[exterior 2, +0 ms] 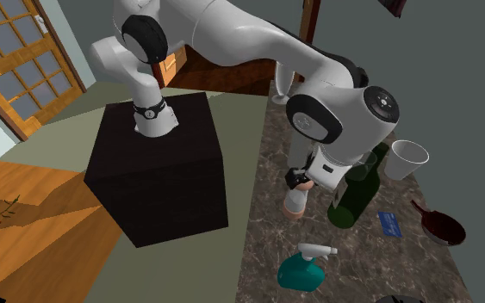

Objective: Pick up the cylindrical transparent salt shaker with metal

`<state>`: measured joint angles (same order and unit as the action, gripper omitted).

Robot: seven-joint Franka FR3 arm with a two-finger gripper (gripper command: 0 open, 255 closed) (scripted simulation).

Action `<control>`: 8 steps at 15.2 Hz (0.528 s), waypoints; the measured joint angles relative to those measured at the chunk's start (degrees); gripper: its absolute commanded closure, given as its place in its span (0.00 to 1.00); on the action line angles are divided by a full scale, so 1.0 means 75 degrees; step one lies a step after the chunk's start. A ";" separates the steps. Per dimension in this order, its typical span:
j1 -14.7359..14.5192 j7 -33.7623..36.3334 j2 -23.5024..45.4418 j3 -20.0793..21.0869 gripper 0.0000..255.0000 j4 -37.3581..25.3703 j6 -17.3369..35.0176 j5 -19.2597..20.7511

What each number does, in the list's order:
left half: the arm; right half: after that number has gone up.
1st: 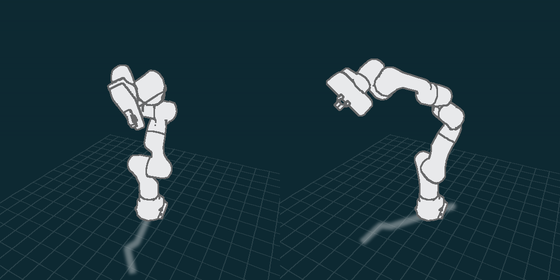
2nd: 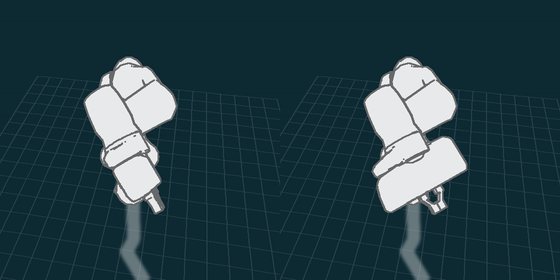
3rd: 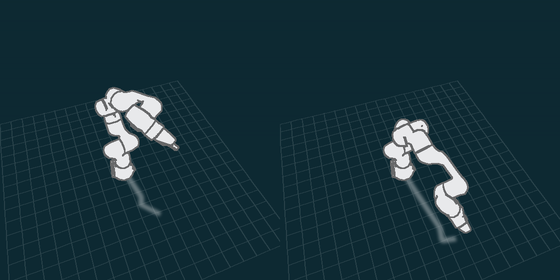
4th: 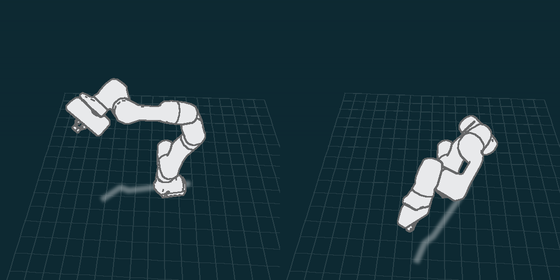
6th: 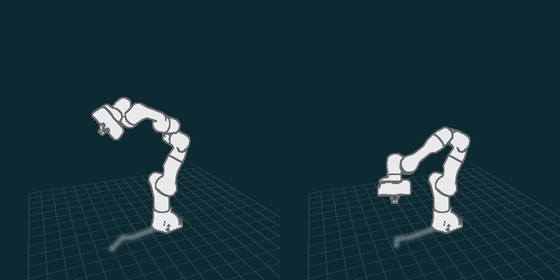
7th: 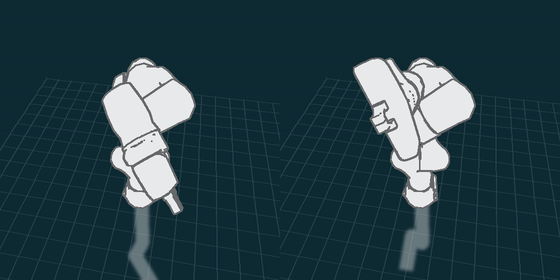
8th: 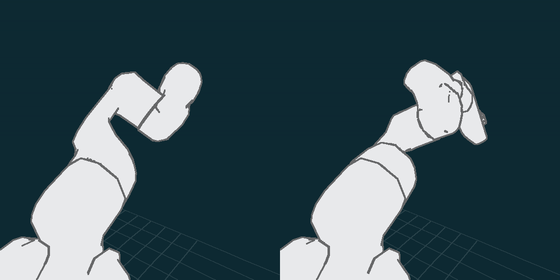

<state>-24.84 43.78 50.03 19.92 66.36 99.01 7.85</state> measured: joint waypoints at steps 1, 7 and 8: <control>0.0001 0.0000 -0.0001 0.0000 1.00 0.0002 0.0001 0.0000; -0.0016 0.0005 -0.0030 0.0011 1.00 -0.0129 -0.0166 -0.0012; -0.0014 0.0003 -0.0063 0.0016 1.00 -0.0169 -0.0239 -0.0019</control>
<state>-24.94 43.81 49.56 20.04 65.09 97.22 7.70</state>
